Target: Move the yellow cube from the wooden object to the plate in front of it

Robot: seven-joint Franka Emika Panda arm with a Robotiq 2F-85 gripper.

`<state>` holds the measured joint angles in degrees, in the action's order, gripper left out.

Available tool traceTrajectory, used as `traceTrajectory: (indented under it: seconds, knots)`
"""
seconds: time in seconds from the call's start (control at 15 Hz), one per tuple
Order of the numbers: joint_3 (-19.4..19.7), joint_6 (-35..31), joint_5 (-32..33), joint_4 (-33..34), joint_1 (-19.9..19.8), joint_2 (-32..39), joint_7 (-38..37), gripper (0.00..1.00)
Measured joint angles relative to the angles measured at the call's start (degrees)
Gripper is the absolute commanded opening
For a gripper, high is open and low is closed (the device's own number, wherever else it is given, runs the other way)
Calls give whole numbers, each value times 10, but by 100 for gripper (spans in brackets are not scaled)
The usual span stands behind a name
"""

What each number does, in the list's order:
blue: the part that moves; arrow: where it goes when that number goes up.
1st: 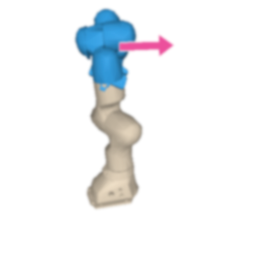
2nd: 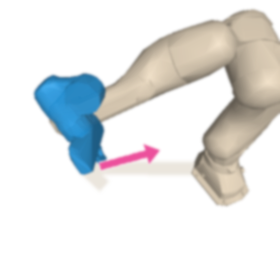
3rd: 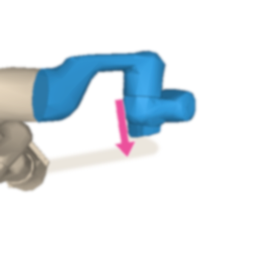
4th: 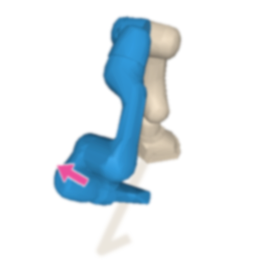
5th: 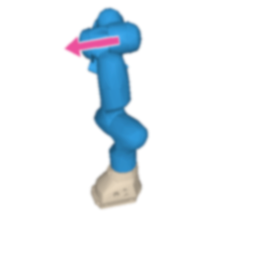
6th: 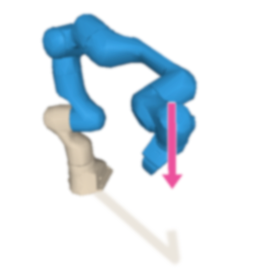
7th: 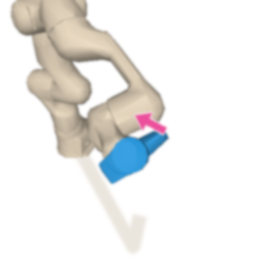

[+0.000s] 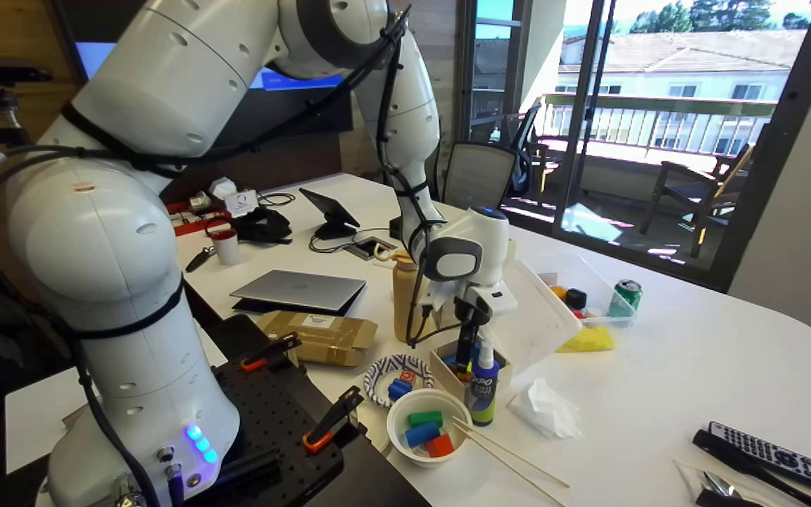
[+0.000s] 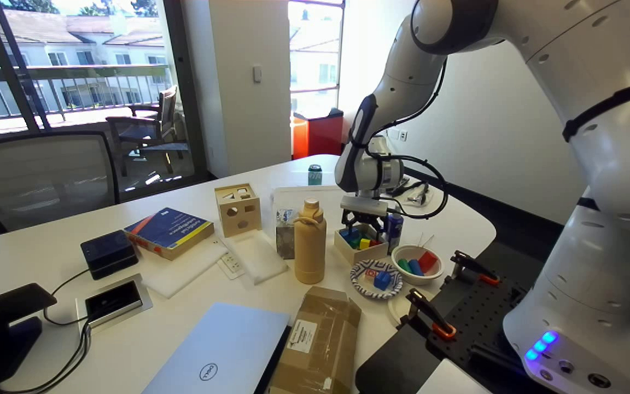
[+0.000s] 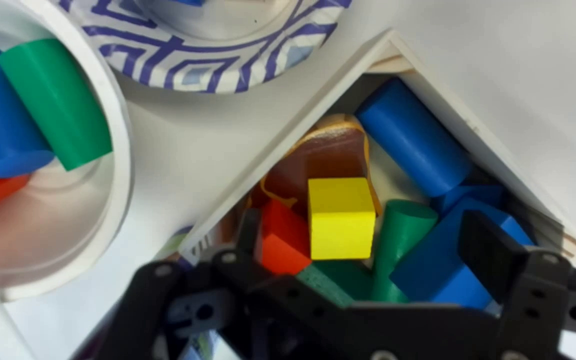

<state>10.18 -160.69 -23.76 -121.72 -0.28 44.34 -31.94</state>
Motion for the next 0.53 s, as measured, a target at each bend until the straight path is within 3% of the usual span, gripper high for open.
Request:
traceTrajectory:
  seconds: [0.53]
  knots:
    - [0, 6, 3, 20, 0, 19, 0, 100]
